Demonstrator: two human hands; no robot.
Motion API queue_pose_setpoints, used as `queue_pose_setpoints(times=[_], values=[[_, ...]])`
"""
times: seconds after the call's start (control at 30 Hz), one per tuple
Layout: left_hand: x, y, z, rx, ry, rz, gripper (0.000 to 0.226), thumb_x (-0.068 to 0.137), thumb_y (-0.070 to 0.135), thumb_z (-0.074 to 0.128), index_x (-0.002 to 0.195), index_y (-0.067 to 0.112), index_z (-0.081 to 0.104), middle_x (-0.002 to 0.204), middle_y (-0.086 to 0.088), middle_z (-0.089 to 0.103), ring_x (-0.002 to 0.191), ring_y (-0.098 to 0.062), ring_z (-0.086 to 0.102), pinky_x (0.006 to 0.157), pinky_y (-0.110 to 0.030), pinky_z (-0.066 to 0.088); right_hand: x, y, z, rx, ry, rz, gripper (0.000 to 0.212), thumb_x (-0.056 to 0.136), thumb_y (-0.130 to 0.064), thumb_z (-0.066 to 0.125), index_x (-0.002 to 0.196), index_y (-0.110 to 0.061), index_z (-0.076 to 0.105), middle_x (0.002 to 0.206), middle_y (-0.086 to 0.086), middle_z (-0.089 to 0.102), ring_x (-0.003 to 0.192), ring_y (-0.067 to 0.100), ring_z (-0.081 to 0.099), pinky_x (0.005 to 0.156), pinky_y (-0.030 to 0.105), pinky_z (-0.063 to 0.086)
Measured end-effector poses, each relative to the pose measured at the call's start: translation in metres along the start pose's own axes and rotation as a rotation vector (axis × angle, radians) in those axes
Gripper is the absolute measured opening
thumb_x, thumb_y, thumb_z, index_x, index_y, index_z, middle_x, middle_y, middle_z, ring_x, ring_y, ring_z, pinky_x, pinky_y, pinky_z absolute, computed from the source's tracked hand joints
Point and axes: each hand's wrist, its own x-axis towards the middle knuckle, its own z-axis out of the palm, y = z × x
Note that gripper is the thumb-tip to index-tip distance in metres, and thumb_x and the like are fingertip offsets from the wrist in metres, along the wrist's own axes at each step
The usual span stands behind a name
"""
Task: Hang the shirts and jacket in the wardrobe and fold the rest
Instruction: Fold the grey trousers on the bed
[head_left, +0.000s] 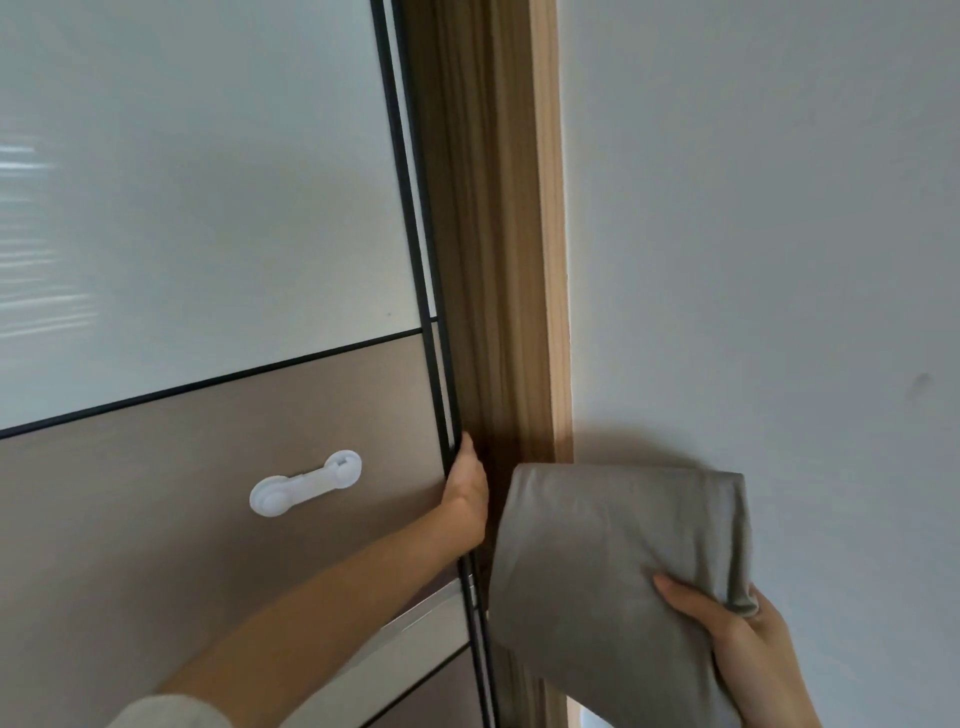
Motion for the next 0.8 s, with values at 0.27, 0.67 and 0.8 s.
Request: queue_pose_setpoints(times=[0.27, 0.67, 0.8], values=[[-0.039, -0.002, 0.034, 0.032, 0.027, 0.009, 0.056, 0.101, 0.047, 0.044, 0.149, 0.017, 0.041, 0.154, -0.013, 0.04, 0.144, -0.041, 0.029, 0.116, -0.066, 0.012, -0.008, 0.011, 0.025, 0.003, -0.017, 0.013, 0.032, 0.067, -0.008, 0.085, 0.096, -0.009, 0.073, 0.091, 0.01, 0.076, 0.091, 0.029, 0.07, 0.086, 0.044, 0.055], [-0.124, -0.009, 0.098, 0.119, 0.043, -0.039, 0.064, 0.101, 0.05, 0.041, 0.154, 0.015, 0.03, 0.16, -0.016, 0.026, 0.147, -0.043, 0.017, 0.117, -0.065, 0.013, -0.054, 0.019, 0.077, 0.032, -0.099, 0.028, 0.032, 0.068, -0.01, 0.084, 0.098, -0.007, 0.072, 0.091, 0.012, 0.076, 0.088, 0.031, 0.071, 0.083, 0.044, 0.055], [-0.159, -0.014, 0.124, 0.131, 0.056, -0.075, 0.065, 0.102, 0.047, 0.04, 0.155, 0.012, 0.025, 0.161, -0.017, 0.022, 0.148, -0.045, 0.013, 0.119, -0.062, 0.008, -0.075, 0.022, 0.103, 0.033, -0.124, 0.006, 0.031, 0.07, -0.005, 0.082, 0.099, -0.004, 0.072, 0.088, 0.013, 0.076, 0.087, 0.03, 0.07, 0.076, 0.037, 0.054]])
